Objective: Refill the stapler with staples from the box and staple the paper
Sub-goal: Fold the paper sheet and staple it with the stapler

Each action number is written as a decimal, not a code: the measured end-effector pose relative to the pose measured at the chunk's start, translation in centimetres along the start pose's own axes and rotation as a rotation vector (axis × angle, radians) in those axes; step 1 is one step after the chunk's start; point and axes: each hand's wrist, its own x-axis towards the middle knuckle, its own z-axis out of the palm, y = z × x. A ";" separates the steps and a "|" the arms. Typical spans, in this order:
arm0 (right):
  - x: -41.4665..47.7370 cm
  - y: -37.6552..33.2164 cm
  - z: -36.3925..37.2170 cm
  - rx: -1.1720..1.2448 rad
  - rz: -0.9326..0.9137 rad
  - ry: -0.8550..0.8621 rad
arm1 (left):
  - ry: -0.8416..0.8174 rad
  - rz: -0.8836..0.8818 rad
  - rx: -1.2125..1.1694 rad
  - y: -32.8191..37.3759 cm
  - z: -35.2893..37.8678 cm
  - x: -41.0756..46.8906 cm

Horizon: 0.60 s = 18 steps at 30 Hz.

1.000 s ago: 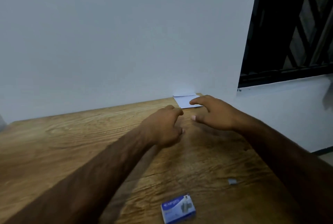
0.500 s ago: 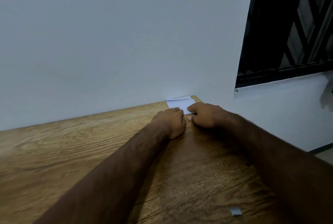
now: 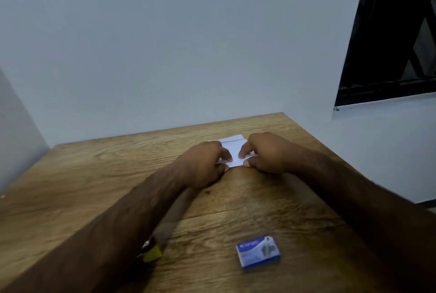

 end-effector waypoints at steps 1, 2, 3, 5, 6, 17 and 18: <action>-0.2 -0.9 0.3 0.010 -0.020 0.004 | -0.007 -0.006 -0.009 -0.4 -0.3 -1.2; -0.4 -2.0 0.6 0.015 -0.043 0.004 | -0.015 -0.018 -0.019 -0.8 -0.6 -2.6; -0.6 -3.1 0.8 0.015 -0.064 0.003 | -0.023 -0.028 -0.029 -1.1 -1.0 -3.8; -1.0 -5.2 1.3 0.012 -0.109 -0.006 | -0.043 -0.051 -0.052 -1.8 -1.7 -6.3; -1.2 -6.1 1.4 0.016 -0.126 -0.011 | -0.056 -0.059 -0.062 -2.0 -2.0 -7.3; -4.6 -13.3 3.0 -0.237 -0.310 -0.016 | 0.035 -0.054 -0.033 -4.2 -3.0 -15.5; -4.7 -13.6 3.0 -0.274 -0.306 -0.013 | 0.042 -0.053 -0.051 -4.3 -3.0 -15.6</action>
